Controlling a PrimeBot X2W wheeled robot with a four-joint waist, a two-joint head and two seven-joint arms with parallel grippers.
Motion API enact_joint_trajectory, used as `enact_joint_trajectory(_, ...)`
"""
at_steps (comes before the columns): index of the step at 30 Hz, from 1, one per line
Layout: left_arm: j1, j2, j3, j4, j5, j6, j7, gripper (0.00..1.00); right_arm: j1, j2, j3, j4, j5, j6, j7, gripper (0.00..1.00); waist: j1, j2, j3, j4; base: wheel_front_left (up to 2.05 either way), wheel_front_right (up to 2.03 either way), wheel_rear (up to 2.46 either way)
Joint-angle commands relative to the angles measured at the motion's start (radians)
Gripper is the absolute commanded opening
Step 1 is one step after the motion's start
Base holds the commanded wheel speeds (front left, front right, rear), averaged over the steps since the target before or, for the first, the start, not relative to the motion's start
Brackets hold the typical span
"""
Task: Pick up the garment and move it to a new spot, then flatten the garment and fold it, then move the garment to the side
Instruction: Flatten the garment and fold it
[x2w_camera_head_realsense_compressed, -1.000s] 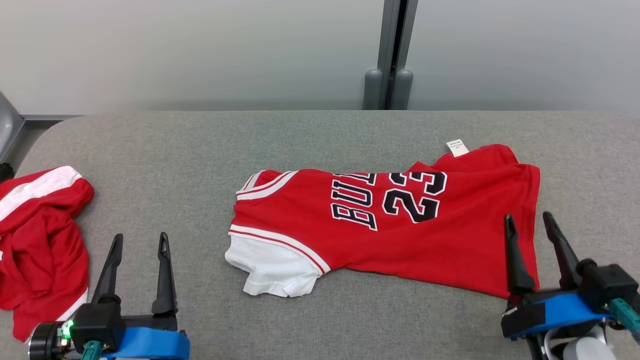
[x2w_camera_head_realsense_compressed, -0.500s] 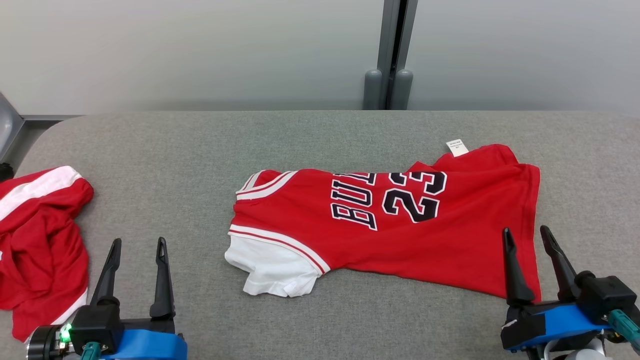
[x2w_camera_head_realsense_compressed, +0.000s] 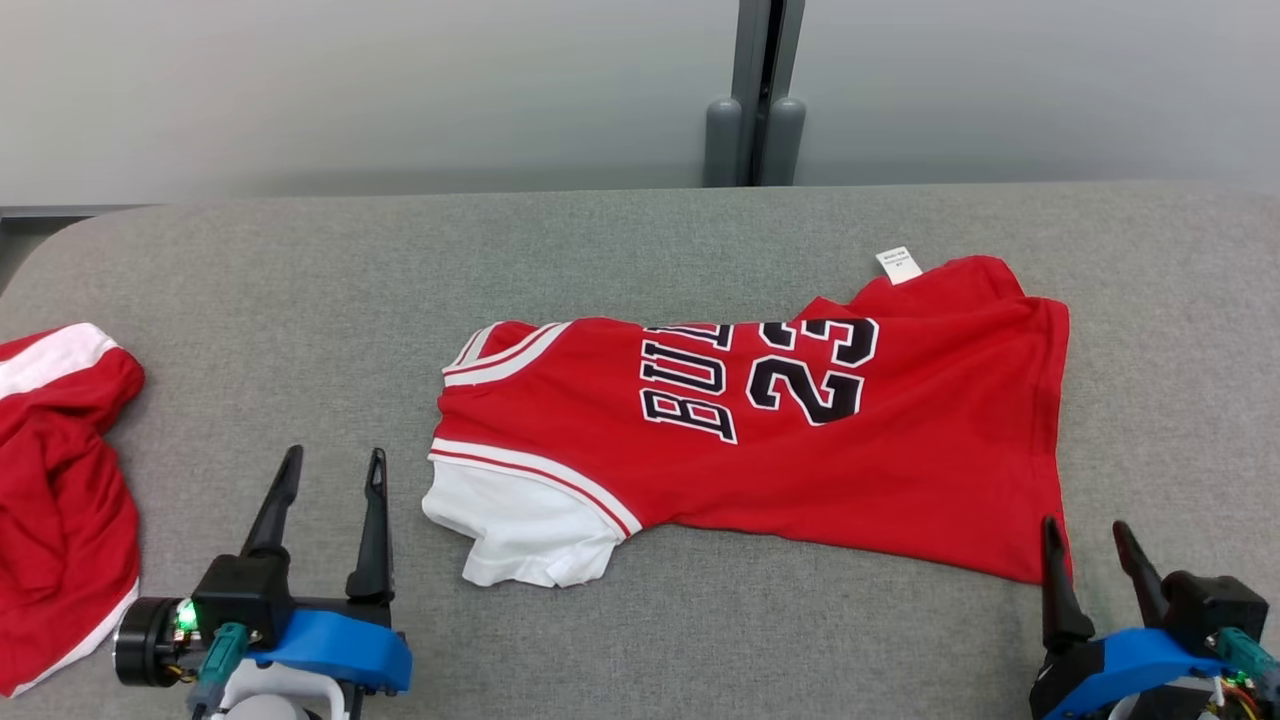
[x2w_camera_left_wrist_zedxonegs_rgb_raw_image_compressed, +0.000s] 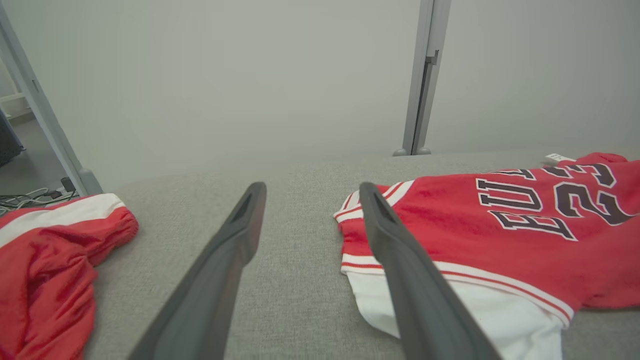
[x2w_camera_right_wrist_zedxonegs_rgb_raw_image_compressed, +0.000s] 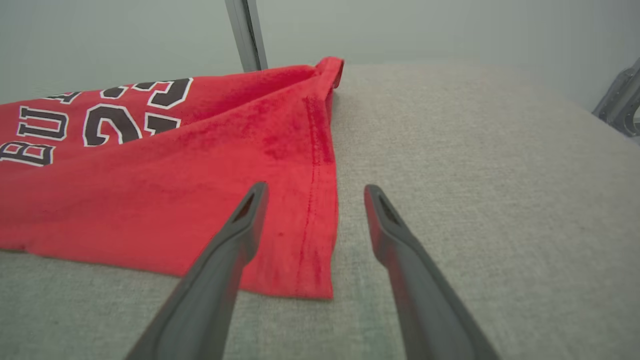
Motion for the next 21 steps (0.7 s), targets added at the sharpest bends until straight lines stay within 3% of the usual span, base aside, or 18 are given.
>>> enact_joint_trajectory(1, -0.016, 0.007, -0.005, 0.014, -0.004, -0.005, -0.003, 1.00, -0.014, 0.000, -0.004, 0.015, -0.007, 0.000, -0.004, 1.00, 0.0000, 0.0000, 0.003, -0.002, 0.00, 0.00, 0.00)
enact_joint_trajectory(8, -0.061, 0.008, -0.058, 0.156, -0.035, -0.014, -0.002, 1.00, -0.058, -0.001, 0.005, 0.113, 0.012, 0.000, -0.006, 1.00, 0.0000, 0.0000, 0.033, -0.021, 0.00, 0.00, 0.00)
enact_joint_trajectory(21, -0.151, 0.020, -0.172, 0.349, -0.107, -0.013, -0.002, 1.00, -0.096, -0.001, 0.047, 0.132, 0.047, 0.000, -0.006, 1.00, 0.0000, 0.0000, 0.078, -0.040, 0.00, 0.00, 0.00)
